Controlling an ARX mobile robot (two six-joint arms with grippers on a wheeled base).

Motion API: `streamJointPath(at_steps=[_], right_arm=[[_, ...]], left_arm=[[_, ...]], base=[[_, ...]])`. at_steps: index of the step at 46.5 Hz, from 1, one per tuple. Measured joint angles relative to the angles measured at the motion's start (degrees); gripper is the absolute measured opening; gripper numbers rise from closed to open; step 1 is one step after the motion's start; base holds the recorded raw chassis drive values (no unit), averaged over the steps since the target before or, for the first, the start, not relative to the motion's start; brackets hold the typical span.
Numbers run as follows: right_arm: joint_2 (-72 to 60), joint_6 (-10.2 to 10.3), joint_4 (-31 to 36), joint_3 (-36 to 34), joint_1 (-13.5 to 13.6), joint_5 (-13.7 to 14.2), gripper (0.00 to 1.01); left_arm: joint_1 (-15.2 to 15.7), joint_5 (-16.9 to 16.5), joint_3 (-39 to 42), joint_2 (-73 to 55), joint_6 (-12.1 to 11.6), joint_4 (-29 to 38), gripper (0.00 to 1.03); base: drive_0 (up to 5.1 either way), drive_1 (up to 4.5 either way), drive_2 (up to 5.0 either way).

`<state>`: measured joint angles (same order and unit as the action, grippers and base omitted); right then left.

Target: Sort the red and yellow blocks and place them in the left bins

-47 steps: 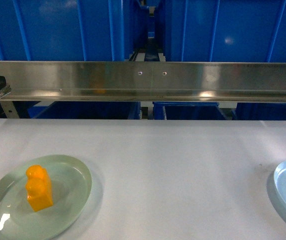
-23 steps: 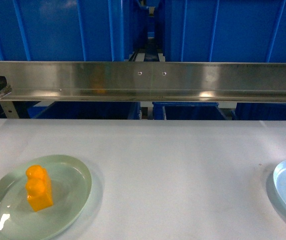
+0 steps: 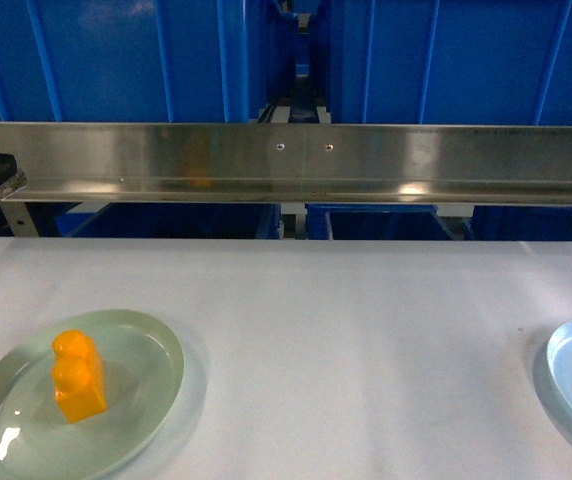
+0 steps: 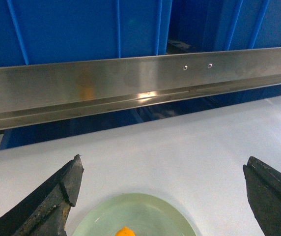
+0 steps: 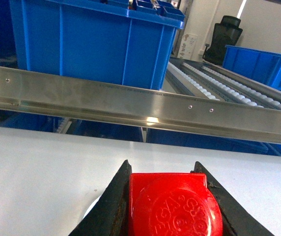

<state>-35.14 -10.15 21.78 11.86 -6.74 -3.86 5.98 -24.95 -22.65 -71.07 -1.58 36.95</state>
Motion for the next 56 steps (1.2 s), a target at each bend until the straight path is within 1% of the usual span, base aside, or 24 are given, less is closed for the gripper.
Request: streamJointPath(at_steps=[6, 13, 16, 19, 21, 24, 28, 36, 43, 49, 56], right_arm=[[-0.02, 0.0, -0.07, 0.0, 0.0, 0.0, 0.28], [-0.02, 0.0, -0.02, 0.0, 0.0, 0.0, 0.28], [-0.02, 0.0, -0.04, 0.0, 0.0, 0.0, 0.28], [-0.02, 0.0, -0.02, 0.0, 0.0, 0.0, 0.28], [-0.02, 0.0, -0.04, 0.0, 0.0, 0.02, 0.28], [-0.02, 0.0, -0.04, 0.0, 0.0, 0.0, 0.28], [-0.02, 0.0, -0.04, 0.0, 0.0, 0.0, 0.28], [-0.02, 0.0, -0.04, 0.0, 0.0, 0.0, 0.28], [-0.02, 0.0, -0.04, 0.0, 0.0, 0.0, 0.28], [-0.02, 0.0, -0.04, 0.0, 0.0, 0.02, 0.28], [-0.02, 0.0, -0.04, 0.0, 0.0, 0.0, 0.28]], left_arm=[[-0.92, 1.51, -0.17, -1.11, -0.35, -1.66, 0.98], [-1.95, 4.55, -1.92, -4.59, -0.42, -2.89, 0.98], [-2.51, 5.33, -3.04, -6.12, -0.39, -3.61, 0.98], [-3.85, 7.74, -4.52, -9.05, -0.87, -3.54, 0.98], [-4.7, 8.52, -5.51, -10.71, -0.92, -4.83, 0.98], [-5.46, 9.62, -5.99, -12.13, -1.46, -4.7, 0.98], [-6.86, 11.93, -7.34, -14.49, -1.49, -6.16, 0.98], [-8.98, 16.31, -8.66, -18.73, -1.84, -4.04, 0.98], [-10.36, 18.6, -9.31, -22.6, -1.75, -3.39, 0.98], [-11.65, 22.32, -9.44, -25.83, -1.4, -3.5, 0.98], [-13.22, 24.74, -9.33, -26.23, -0.94, -3.5, 0.98]], base=[[0.0, 0.0, 0.0], [0.0, 0.0, 0.0], [0.0, 0.0, 0.0], [0.0, 0.0, 0.0], [0.0, 0.0, 0.0], [0.0, 0.0, 0.0], [0.0, 0.0, 0.0], [0.0, 0.0, 0.0], [0.0, 0.0, 0.0], [0.0, 0.0, 0.0], [0.0, 0.0, 0.0]])
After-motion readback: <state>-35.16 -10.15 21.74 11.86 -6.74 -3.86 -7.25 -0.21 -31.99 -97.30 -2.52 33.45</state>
